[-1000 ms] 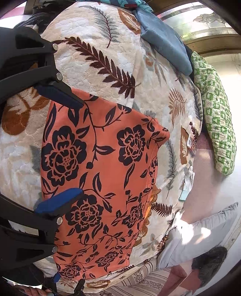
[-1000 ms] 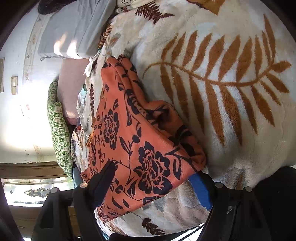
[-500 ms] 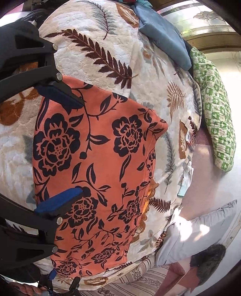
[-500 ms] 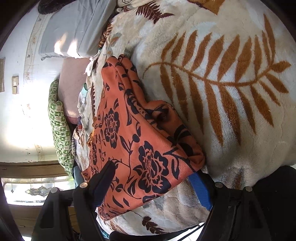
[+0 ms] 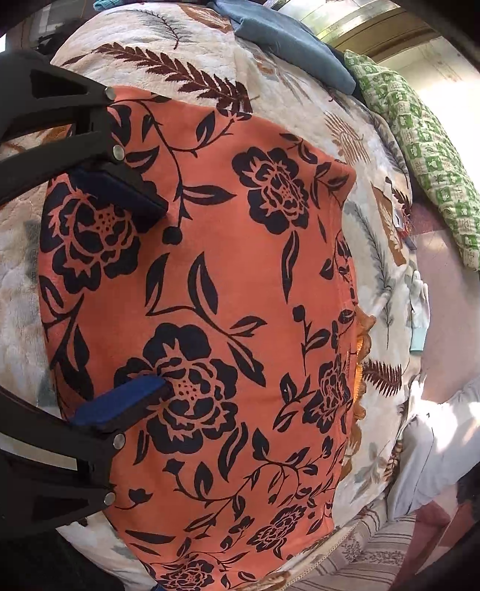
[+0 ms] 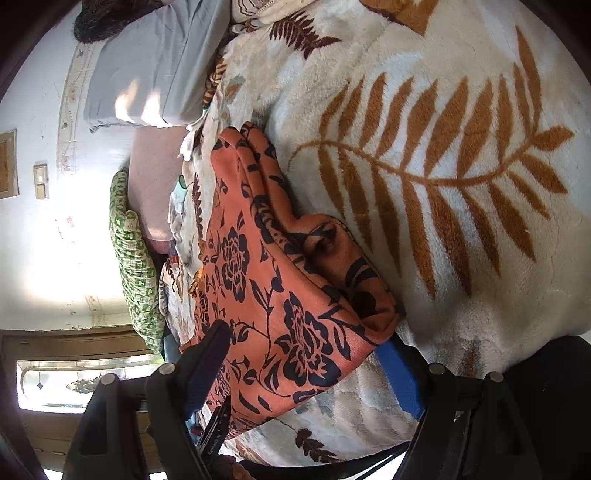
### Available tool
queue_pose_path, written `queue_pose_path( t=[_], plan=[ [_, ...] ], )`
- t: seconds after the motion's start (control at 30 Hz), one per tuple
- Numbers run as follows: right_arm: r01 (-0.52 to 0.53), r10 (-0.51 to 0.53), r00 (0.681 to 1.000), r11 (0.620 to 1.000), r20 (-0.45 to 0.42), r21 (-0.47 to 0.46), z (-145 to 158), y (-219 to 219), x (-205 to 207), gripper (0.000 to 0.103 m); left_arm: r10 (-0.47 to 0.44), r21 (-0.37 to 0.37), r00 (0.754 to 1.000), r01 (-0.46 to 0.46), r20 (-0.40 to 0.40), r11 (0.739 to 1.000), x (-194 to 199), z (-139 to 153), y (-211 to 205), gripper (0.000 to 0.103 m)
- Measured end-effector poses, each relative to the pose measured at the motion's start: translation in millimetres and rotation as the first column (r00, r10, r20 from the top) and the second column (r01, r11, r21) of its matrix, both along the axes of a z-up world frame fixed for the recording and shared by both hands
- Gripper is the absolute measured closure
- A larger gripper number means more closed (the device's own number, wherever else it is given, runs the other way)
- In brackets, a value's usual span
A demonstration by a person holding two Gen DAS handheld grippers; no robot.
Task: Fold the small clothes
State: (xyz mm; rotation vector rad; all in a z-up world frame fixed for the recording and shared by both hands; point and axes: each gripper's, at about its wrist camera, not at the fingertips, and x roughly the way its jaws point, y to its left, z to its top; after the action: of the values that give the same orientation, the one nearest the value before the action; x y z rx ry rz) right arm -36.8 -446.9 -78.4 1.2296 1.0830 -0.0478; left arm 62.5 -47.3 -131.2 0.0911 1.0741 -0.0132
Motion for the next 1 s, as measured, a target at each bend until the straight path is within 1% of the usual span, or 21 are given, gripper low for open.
queue_pose_path(
  t=[0.07,0.1,0.17,0.2,0.23,0.3,0.33,0.37,0.4,0.43,0.47,0.53,0.6,0.63,0.67,0.73,0.77,0.8,0.83,0.93,1.0],
  plan=[
    [0.007,-0.008,1.000,1.000,-0.020,-0.023,-1.5,-0.5,1.7,0.021,0.010,-0.039,1.000,-0.010,0.017,0.999,-1.2,12.3,1.9,0.016],
    [0.006,-0.007,1.000,0.999,-0.020,-0.035,-1.8,-1.0,2.4,0.021,0.012,-0.052,0.999,-0.010,0.043,0.999,-2.3,20.4,2.1,0.016],
    [-0.007,0.006,1.000,0.999,-0.024,-0.051,-2.6,-0.1,6.0,0.021,0.015,-0.044,0.996,-0.011,0.092,0.999,-3.4,31.1,0.4,0.016],
    [-0.012,0.011,1.000,0.998,-0.026,-0.061,-3.0,0.9,8.3,0.021,0.015,-0.036,0.995,-0.012,0.097,0.999,-1.8,29.2,-1.2,0.016],
    [-0.020,0.018,0.999,0.997,-0.027,-0.076,-2.6,2.3,10.9,0.020,0.010,-0.015,0.997,-0.009,0.073,1.000,2.4,20.6,-3.8,0.016],
    [-0.037,0.034,0.999,0.993,-0.032,-0.109,-0.7,5.5,15.2,0.021,-0.009,0.041,0.999,0.010,-0.040,0.999,13.3,-10.0,-9.8,0.013],
    [-0.052,0.047,0.998,0.989,-0.037,-0.137,1.8,7.8,17.5,0.027,-0.013,0.066,1.000,0.013,0.005,0.998,11.2,-10.9,-11.8,0.008],
    [-0.070,0.062,0.997,0.983,-0.049,-0.172,4.2,10.0,20.3,0.041,-0.019,0.087,1.000,0.018,0.013,0.996,10.0,-10.1,-13.7,0.007],
    [-0.084,0.072,0.995,0.976,-0.063,-0.201,5.8,10.9,22.6,0.050,-0.014,0.079,1.000,0.013,0.007,0.997,10.8,-8.9,-12.5,0.007],
    [-0.091,0.076,0.994,0.972,-0.077,-0.217,6.3,10.8,23.7,0.066,-0.007,0.059,1.000,0.007,-0.005,0.998,12.7,-8.2,-9.7,0.007],
    [-0.095,0.078,0.993,0.970,-0.086,-0.226,6.8,10.3,24.2,0.071,-0.008,0.047,1.000,0.009,-0.013,0.999,14.1,-7.8,-7.9,0.007],
    [-0.108,0.088,0.992,0.962,-0.088,-0.253,11.1,11.7,25.9,0.075,-0.016,0.041,1.000,0.017,-0.012,0.999,13.5,-6.5,-6.7,0.007],
    [-0.126,0.103,0.990,0.949,-0.094,-0.290,16.2,15.2,28.2,0.075,-0.016,0.037,1.000,0.016,-0.007,0.999,13.1,-6.0,-5.2,0.007],
    [-0.125,0.100,0.990,0.948,-0.099,-0.294,16.4,15.7,28.3,0.075,-0.015,0.038,1.000,0.015,-0.005,0.999,12.9,-5.6,-4.8,0.007],
    [-0.121,0.094,0.990,0.951,-0.105,-0.286,15.1,15.1,28.1,0.075,-0.014,0.037,1.000,0.014,-0.004,0.999,12.7,-5.8,-5.0,0.007],
    [-0.097,0.069,0.991,0.963,-0.116,-0.253,11.9,12.6,25.9,0.070,-0.017,0.032,1.000,0.017,-0.005,0.999,12.4,-5.4,-4.7,0.007],
    [-0.076,0.048,0.992,0.968,-0.120,-0.239,11.3,10.1,23.5,0.052,-0.017,0.031,1.000,0.017,-0.006,0.999,12.3,-5.5,-5.5,0.007],
    [-0.063,0.037,0.992,0.972,-0.117,-0.227,11.6,9.0,21.7,0.039,-0.017,0.028,1.000,0.017,-0.006,0.999,10.7,-7.6,-5.4,0.007],
    [-0.051,0.031,0.995,0.975,-0.098,-0.216,13.5,8.4,21.4,0.029,-0.017,0.025,1.000,0.017,-0.007,1.000,12.1,-8.6,-4.6,0.007],
    [-0.056,0.033,0.995,0.964,-0.091,-0.261,19.6,9.8,24.8,0.029,-0.008,0.003,1.000,0.008,-0.023,1.000,14.0,-4.2,-1.2,0.008],
    [-0.060,0.037,0.995,0.962,-0.090,-0.265,15.5,9.8,28.3,0.030,0.006,-0.031,1.000,-0.006,-0.025,1.000,14.7,1.4,2.2,0.008]
  ],
)
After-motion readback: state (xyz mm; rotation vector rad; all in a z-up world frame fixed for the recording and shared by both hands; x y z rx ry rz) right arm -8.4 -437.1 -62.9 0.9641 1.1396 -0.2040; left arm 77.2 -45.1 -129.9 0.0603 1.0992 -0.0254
